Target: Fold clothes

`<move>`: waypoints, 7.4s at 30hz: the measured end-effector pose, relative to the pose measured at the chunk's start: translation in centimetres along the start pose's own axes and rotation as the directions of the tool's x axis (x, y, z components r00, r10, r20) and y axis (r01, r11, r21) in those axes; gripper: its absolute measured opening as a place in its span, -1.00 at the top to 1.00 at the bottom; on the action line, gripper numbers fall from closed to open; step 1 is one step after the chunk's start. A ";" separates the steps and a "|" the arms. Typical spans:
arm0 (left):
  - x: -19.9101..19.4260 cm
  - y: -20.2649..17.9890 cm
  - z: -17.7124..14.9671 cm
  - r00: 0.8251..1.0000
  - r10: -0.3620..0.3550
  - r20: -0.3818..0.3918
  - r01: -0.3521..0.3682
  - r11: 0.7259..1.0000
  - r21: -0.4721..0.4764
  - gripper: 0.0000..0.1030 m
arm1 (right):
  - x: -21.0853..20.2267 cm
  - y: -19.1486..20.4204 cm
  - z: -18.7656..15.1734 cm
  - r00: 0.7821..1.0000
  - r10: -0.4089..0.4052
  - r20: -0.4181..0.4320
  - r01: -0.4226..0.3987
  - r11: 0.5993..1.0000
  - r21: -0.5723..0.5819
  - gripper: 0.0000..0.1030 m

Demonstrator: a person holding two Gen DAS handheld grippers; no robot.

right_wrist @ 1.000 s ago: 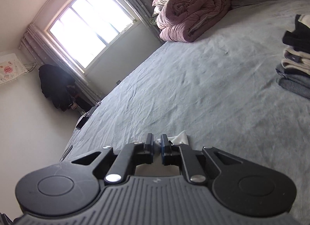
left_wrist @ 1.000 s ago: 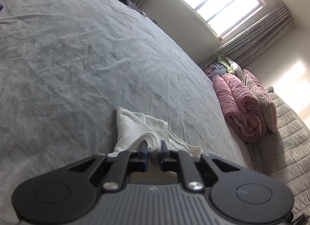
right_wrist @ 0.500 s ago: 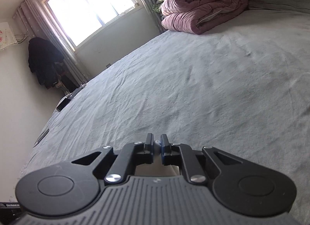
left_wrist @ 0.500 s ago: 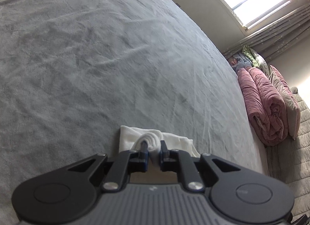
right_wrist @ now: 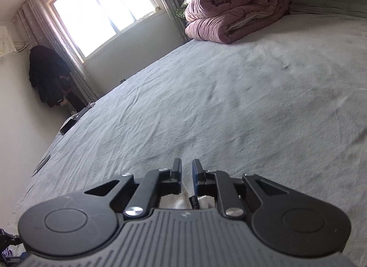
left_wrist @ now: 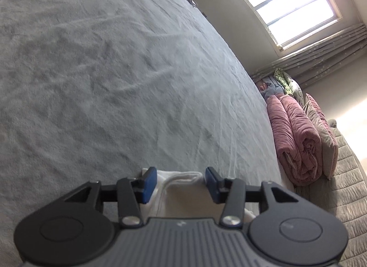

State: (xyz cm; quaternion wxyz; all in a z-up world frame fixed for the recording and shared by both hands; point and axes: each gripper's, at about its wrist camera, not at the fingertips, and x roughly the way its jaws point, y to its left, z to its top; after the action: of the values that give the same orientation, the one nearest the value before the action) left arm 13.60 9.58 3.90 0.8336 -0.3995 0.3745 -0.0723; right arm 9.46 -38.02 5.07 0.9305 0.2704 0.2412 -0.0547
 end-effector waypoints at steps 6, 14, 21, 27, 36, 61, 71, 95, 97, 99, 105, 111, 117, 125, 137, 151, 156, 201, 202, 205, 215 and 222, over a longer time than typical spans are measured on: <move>0.1 0.2 0.4 1.000 -0.028 0.006 0.027 0.997 0.078 0.03 | 1.0 0.5 0.1 0.999 -0.012 -0.045 0.004 0.983 -0.185 0.56; 0.9 0.2 0.5 0.995 -0.084 0.049 0.079 0.991 0.106 -0.06 | 1.7 1.0 -0.9 0.998 0.033 -0.059 -0.049 0.960 -0.276 0.20; 2.6 -1.2 -0.7 0.991 -0.131 0.036 0.121 0.969 0.216 -0.01 | 2.4 1.9 -2.1 0.993 0.090 -0.071 -0.110 0.925 -0.365 0.35; 3.2 -2.6 -1.8 0.996 -0.070 0.055 0.043 0.920 0.389 0.67 | 2.5 2.3 -2.6 0.993 0.081 -0.081 -0.107 0.911 -0.398 0.86; 1.8 -2.8 -1.9 0.989 -0.041 0.143 -0.013 0.932 0.363 0.86 | 0.2 2.9 -1.8 0.988 0.147 0.051 -0.115 0.914 -0.390 0.89; 2.8 -2.1 -2.9 0.977 0.015 0.211 -0.092 0.928 0.362 0.84 | 3.2 2.9 -4.1 1.000 0.012 -0.026 -0.021 0.923 -0.385 0.71; 1.8 -3.2 -3.0 0.957 -0.006 0.288 -0.124 0.894 0.430 0.95 | 1.9 4.1 -4.4 0.997 0.017 0.075 0.019 0.890 -0.456 0.89; 4.3 -6.7 -10.4 0.998 -0.012 0.058 -0.033 0.703 0.711 0.30 | 1.9 9.3 -10.5 0.991 0.038 -0.125 -0.111 0.753 -0.649 0.72; 4.3 -6.4 -10.0 0.998 -0.011 0.062 -0.036 0.709 0.704 0.34 | 1.3 9.5 -10.2 0.994 0.026 -0.104 -0.088 0.755 -0.650 0.69; 4.2 -6.1 -9.6 0.998 -0.012 0.060 -0.033 0.732 0.681 0.34 | 0.4 9.7 -9.8 0.992 0.041 -0.121 -0.110 0.760 -0.640 0.68; 4.1 -6.1 -9.6 0.998 -0.009 0.068 -0.040 0.734 0.678 0.34 | -2.1 9.6 -9.7 0.951 0.142 -0.276 -0.278 0.784 -0.555 0.65; 4.1 -6.1 -9.4 0.997 -0.011 0.072 -0.040 0.747 0.664 0.34 | -2.3 10.2 -10.9 0.936 0.146 -0.321 -0.310 0.774 -0.552 0.60; 3.8 -6.2 -9.3 0.997 -0.013 0.079 -0.042 0.753 0.656 0.34 | -1.5 9.8 -11.7 0.934 0.138 -0.330 -0.310 0.773 -0.554 0.60; 1.3 -7.7 -11.3 0.993 -0.113 0.025 0.062 0.701 0.710 0.34 | -0.2 8.8 -11.0 0.951 0.122 -0.284 -0.259 0.818 -0.514 0.66; 2.7 -7.6 -15.6 0.998 -0.055 0.001 0.032 0.594 0.804 0.33 | -1.3 9.3 -10.9 0.954 0.120 -0.274 -0.251 0.817 -0.518 0.52; 2.9 -7.7 -16.0 0.999 -0.044 0.017 0.011 0.569 0.822 0.32 | -2.4 11.4 -15.1 0.941 0.146 -0.304 -0.326 0.632 -0.704 0.44; 2.5 -7.3 -15.2 0.999 -0.041 0.017 0.011 0.598 0.801 0.32 | -2.2 11.2 -14.5 0.934 0.148 -0.327 -0.343 0.634 -0.693 0.48; -1.0 -2.3 -7.6 0.954 0.162 0.251 -0.288 0.724 0.627 0.14 | -2.4 2.6 -7.2 0.962 0.023 -0.272 -0.166 0.840 -0.517 0.48; -0.9 -2.3 -7.5 0.955 0.163 0.248 -0.286 0.729 0.622 0.14 | -2.2 2.9 -7.5 0.961 0.014 -0.275 -0.165 0.829 -0.534 0.48; -0.6 -2.6 -8.0 0.948 0.172 0.267 -0.308 0.699 0.645 0.14 | -2.1 3.1 -7.7 0.961 -0.005 -0.277 -0.154 0.821 -0.550 0.48; -1.0 -2.5 -7.1 0.941 0.183 0.286 -0.326 0.716 0.617 0.03 | -2.6 2.3 -7.0 0.955 -0.001 -0.295 -0.155 0.850 -0.504 0.60; -0.9 -2.3 -6.4 0.940 0.192 0.283 -0.329 0.733 0.595 -0.06 | -2.4 2.4 -6.9 0.953 -0.006 -0.302 -0.155 0.849 -0.506 0.61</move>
State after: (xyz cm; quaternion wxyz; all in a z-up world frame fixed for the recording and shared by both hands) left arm 9.02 4.44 3.48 0.9543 -0.0433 0.2936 -0.0353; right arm 5.02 -32.41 2.27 0.9242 0.0210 0.3707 0.0900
